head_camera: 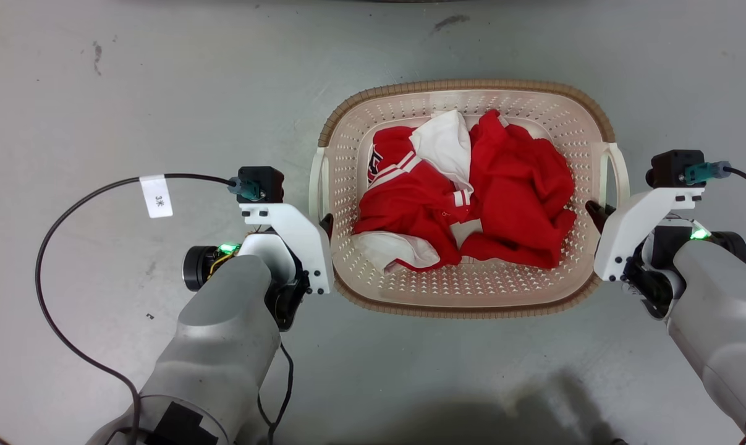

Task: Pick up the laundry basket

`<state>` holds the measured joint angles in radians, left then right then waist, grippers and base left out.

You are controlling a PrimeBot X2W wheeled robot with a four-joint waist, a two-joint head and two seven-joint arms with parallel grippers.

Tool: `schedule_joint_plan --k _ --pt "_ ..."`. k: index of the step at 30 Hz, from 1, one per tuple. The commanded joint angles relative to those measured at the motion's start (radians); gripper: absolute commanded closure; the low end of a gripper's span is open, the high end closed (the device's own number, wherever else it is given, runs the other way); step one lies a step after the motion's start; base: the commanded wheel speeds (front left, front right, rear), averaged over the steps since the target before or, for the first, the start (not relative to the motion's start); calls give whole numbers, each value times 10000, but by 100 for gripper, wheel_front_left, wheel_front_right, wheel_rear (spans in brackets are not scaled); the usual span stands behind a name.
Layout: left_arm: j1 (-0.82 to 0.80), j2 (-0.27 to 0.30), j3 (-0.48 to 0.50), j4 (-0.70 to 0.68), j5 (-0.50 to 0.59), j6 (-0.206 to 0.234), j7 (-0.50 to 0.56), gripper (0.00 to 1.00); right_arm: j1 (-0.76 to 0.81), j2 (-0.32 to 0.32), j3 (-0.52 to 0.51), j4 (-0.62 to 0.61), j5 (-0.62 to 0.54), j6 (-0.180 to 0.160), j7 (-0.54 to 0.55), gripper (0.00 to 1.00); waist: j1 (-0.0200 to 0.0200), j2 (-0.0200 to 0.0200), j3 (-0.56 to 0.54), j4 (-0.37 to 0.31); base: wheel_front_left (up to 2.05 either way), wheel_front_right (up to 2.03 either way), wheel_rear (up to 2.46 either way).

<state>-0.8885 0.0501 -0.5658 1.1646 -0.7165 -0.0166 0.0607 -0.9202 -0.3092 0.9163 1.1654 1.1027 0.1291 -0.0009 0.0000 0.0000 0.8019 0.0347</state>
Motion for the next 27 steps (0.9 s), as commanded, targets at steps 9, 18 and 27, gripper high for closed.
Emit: schedule_joint_plan --k 9,18,27 --pt "-186 4 -437 -254 -762 78 -340 0 -295 -59 263 -45 213 27 -67 100 0 0 247 -113 0 0 0" --pt "-339 10 -948 -29 -1524 159 -337 100 -303 -12 493 -81 433 14 -117 100 0 0 275 -191 0 0 0" --pt "-15 10 -1515 118 -2158 194 -201 100 130 70 708 53 734 14 52 100 0 0 -463 -100 0 0 0"
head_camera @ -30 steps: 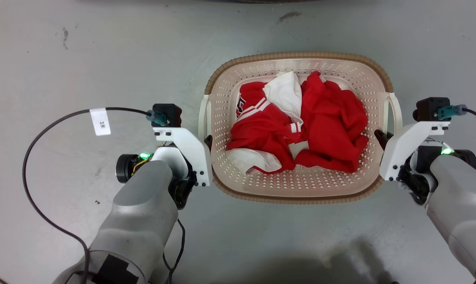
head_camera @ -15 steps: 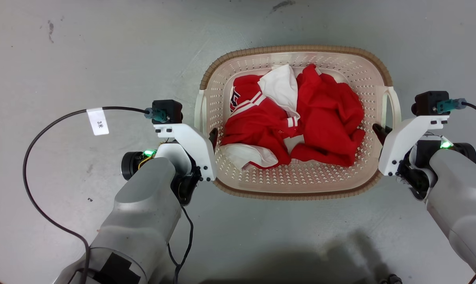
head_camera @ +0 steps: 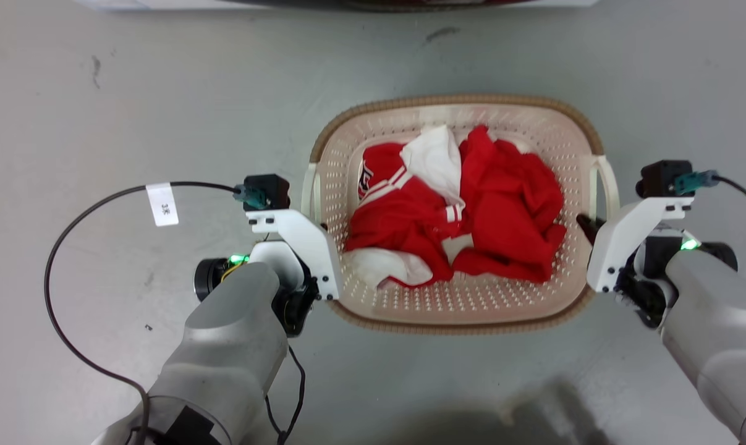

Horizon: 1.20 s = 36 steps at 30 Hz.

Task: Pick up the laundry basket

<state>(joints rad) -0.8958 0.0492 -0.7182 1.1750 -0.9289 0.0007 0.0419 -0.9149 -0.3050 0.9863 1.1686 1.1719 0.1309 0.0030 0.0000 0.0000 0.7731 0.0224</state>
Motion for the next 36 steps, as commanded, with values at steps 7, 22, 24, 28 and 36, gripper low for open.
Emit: schedule_joint_plan --k 7,22,24,28,36 --pt "344 -3 -455 56 -657 23 866 100 525 139 273 -121 337 0 667 100 0 0 -1238 57 0 0 0" --pt "836 -19 -1038 593 -1550 -164 2376 100 1218 423 736 -34 954 13 2378 100 0 0 -4285 -52 0 0 0" --pt "882 -14 -1047 705 -1588 -202 2482 100 1251 505 767 16 1008 14 2537 100 0 0 -4643 -96 0 0 0" --pt "1006 54 -1032 880 -1682 -297 2811 100 1323 697 840 125 1151 14 3019 100 0 0 -5349 -177 0 0 0" --pt "1263 261 -1100 1024 -1734 -358 3312 100 1497 995 883 350 1416 22 3792 100 0 0 -6505 -236 0 0 0"
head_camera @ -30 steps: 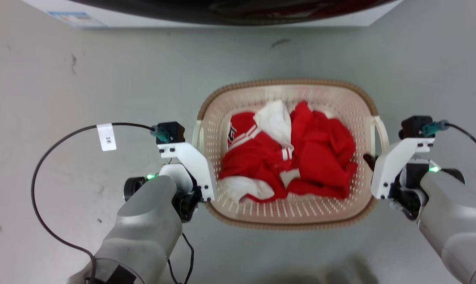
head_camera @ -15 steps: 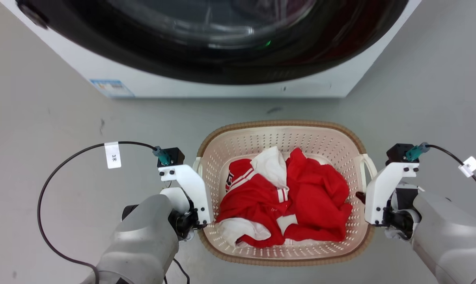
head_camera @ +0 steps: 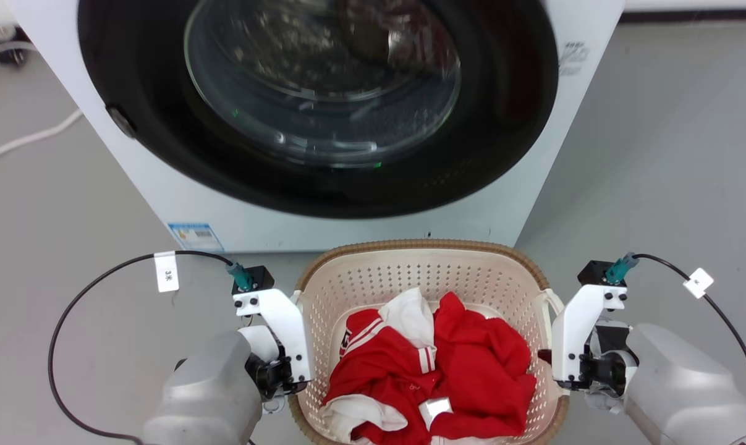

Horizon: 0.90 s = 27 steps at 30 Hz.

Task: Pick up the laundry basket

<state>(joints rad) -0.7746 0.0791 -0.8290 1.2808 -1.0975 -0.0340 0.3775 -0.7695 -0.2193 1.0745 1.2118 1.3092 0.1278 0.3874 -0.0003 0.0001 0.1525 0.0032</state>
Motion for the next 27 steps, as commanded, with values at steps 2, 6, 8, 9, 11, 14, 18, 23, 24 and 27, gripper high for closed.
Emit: schedule_joint_plan --k 2,6,8,9,11,14,18,23,24,27 --pt "103 23 8 -21 -66 -26 14 100 62 205 -5 -19 103 53 119 100 3 -1 -570 -61 0 0 0" --pt "251 149 20 13 -112 -59 188 100 208 353 -25 97 234 53 353 100 3 -1 -996 -109 0 0 0" --pt "321 207 7 26 -128 -73 212 100 228 391 -24 155 260 53 432 100 3 -1 -1181 -127 0 0 0" --pt "358 226 6 33 -144 -73 260 100 279 413 -34 190 292 54 479 100 3 -1 -1258 -132 0 0 0" --pt "418 235 2 36 -157 -47 297 100 374 432 -37 263 328 54 583 100 3 -1 -1408 -130 0 0 0" --pt "538 257 -22 48 -161 -44 397 100 493 478 -48 336 381 54 667 100 3 -1 -1593 -110 0 0 0" --pt "764 274 -48 60 -221 -9 656 100 700 548 -22 403 408 54 686 100 3 -1 -1804 -96 0 0 0" --pt "976 311 -38 58 -277 34 793 100 934 684 8 452 440 54 616 100 3 -1 -1970 -87 0 0 0" --pt "1003 316 -40 60 -279 40 800 100 979 702 12 458 447 54 589 100 3 -1 -1990 -87 0 0 0" --pt "1065 316 -48 60 -291 46 746 100 1064 740 29 477 454 54 559 100 3 -1 -2032 -82 0 0 0"
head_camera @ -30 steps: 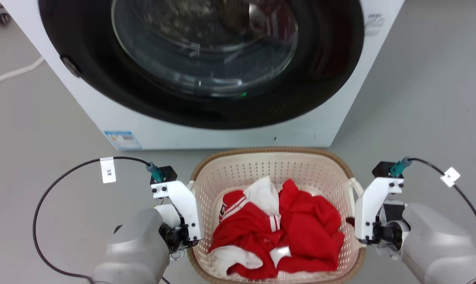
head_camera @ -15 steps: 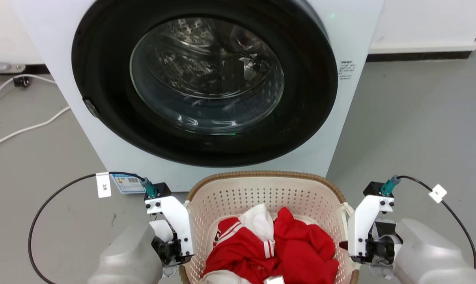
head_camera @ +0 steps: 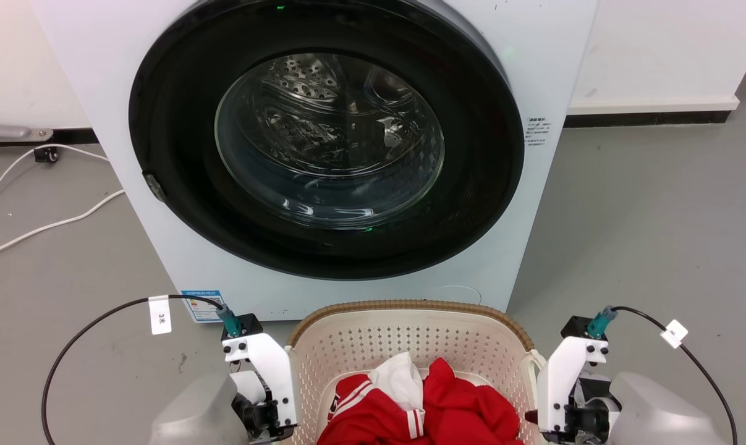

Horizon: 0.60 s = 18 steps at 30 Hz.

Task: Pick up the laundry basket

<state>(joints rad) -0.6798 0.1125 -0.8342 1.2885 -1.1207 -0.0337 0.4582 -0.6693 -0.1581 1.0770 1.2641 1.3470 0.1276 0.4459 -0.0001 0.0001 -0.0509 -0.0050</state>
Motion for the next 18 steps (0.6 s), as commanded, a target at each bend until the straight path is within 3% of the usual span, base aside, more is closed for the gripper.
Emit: schedule_joint_plan --k 1,18 --pt "121 -16 0 -15 -56 37 -72 100 86 149 3 -41 90 56 -7 100 1 -1 0 0 0 0 0" --pt "123 -115 -4 -14 -128 -38 -288 100 86 152 85 -53 67 56 -139 100 1 -1 117 27 0 0 0"
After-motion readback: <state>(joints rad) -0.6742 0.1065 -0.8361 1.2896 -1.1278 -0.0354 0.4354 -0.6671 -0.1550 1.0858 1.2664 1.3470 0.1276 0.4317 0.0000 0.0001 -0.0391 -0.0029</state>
